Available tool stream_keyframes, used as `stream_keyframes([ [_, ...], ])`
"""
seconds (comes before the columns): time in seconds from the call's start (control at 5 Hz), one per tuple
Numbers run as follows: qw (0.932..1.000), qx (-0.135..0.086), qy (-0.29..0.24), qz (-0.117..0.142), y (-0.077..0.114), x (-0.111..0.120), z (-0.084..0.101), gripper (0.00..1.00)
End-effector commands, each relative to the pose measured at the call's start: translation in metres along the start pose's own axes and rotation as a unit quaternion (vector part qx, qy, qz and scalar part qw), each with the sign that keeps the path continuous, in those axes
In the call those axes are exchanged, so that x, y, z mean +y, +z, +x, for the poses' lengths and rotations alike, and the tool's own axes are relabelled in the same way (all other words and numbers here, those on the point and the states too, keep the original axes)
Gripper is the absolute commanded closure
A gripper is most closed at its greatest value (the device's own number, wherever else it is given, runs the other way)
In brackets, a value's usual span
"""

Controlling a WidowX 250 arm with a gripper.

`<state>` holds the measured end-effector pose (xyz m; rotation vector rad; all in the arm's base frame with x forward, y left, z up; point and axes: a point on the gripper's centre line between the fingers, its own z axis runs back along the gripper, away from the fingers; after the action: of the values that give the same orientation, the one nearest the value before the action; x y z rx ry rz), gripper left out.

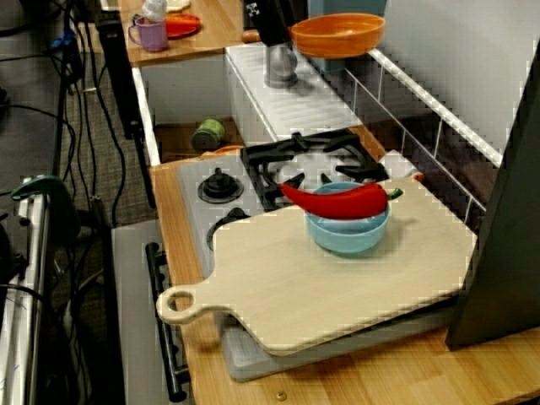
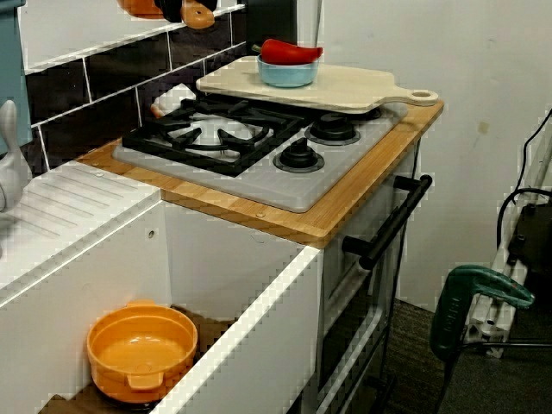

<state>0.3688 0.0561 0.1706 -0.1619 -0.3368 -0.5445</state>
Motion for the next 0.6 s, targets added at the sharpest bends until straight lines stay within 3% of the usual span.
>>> stream_keyframes([
  [0.0,0.9993,0.007,-0.016,0.034,-0.036,-0.010,-0.018,1.00],
  [0.4,0.9984,0.020,-0.019,0.051,-0.067,-0.011,-0.022,1.00],
])
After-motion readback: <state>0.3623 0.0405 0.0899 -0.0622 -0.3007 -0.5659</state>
